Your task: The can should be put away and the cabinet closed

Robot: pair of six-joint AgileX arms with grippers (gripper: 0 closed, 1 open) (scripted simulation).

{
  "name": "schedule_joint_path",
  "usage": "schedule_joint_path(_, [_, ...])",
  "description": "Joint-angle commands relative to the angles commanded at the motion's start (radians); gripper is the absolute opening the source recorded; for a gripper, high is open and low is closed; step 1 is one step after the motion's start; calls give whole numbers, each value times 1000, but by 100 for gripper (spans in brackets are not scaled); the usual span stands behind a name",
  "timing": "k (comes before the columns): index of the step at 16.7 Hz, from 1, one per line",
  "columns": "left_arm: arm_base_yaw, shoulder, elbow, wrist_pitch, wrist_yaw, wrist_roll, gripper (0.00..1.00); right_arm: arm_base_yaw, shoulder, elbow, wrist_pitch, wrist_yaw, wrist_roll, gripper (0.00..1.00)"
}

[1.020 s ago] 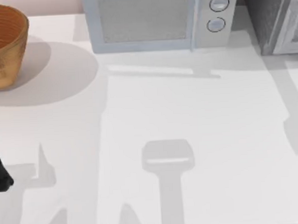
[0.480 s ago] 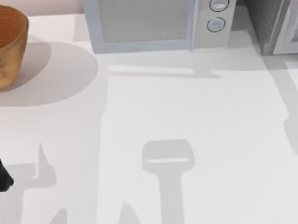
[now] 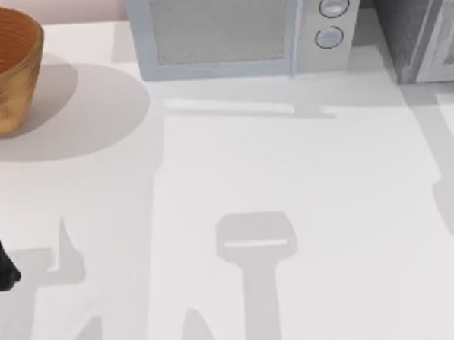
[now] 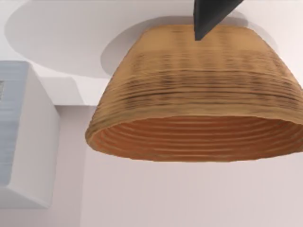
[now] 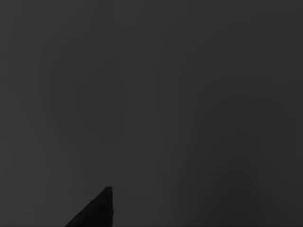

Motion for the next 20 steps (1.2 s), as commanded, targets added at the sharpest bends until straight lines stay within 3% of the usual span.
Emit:
schedule_joint_path(4, [0, 0, 0, 0, 0, 0, 100, -35, -134, -143, 43, -15, -6, 100])
schedule_joint_path(8, [0, 0, 0, 0, 0, 0, 100, -87, -419, -455, 129, -40, -14, 100])
schedule_joint_path(20, [0, 0, 0, 0, 0, 0, 100, -148, -1555, -2059, 486, -114, -14, 100])
